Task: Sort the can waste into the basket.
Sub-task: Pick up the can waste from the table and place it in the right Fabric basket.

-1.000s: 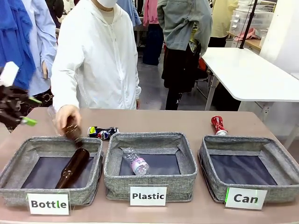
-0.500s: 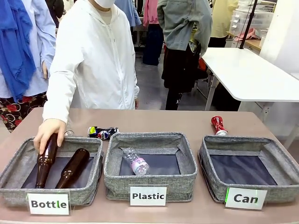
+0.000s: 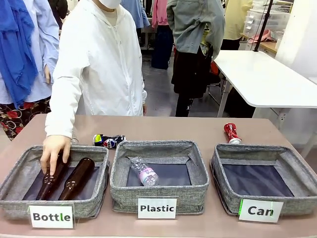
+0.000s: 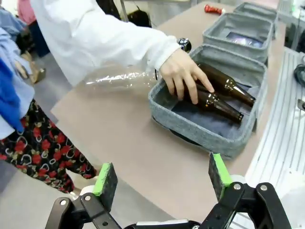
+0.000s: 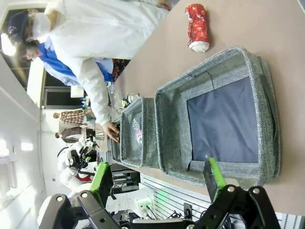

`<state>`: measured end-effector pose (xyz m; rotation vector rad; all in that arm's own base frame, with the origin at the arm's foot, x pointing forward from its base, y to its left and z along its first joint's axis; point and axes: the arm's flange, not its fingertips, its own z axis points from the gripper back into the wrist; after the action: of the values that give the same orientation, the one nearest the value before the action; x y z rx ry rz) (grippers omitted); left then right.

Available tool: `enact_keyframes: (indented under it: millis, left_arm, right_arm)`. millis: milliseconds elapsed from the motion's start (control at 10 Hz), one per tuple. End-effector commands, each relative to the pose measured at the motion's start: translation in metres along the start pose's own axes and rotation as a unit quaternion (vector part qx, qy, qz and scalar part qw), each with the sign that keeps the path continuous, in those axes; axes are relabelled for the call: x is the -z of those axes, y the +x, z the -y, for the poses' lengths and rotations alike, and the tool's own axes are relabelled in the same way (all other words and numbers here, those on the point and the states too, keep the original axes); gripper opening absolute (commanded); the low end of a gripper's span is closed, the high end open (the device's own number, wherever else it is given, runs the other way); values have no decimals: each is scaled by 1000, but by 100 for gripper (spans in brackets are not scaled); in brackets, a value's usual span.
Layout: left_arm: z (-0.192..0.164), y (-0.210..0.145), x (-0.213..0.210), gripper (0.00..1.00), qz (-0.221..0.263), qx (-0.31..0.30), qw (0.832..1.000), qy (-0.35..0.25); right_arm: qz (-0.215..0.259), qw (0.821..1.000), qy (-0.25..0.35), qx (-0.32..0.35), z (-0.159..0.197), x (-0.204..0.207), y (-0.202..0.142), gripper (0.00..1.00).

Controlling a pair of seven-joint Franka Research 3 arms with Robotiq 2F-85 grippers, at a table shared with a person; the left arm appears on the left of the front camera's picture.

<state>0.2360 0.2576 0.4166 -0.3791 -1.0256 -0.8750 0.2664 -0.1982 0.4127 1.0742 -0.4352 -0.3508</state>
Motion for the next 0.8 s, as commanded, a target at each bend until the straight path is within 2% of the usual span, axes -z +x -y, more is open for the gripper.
enact_keyframes:
  millis: [0,300,600,700]
  left_arm:
    - [-14,31,19,100,-18,12,1000,-4]
    - [-37,100,63,100,-72,43,995,-47]
    - [-44,178,154,100,-154,98,978,-106]
    - [-44,205,189,100,-198,89,971,-100]
  right_arm:
    - [9,1000,15,-13,1,1,2,100]
    - [9,1000,15,-13,1,1,2,100]
    - [9,1000,15,-13,1,1,2,100]
    - [9,1000,15,-13,1,1,2,100]
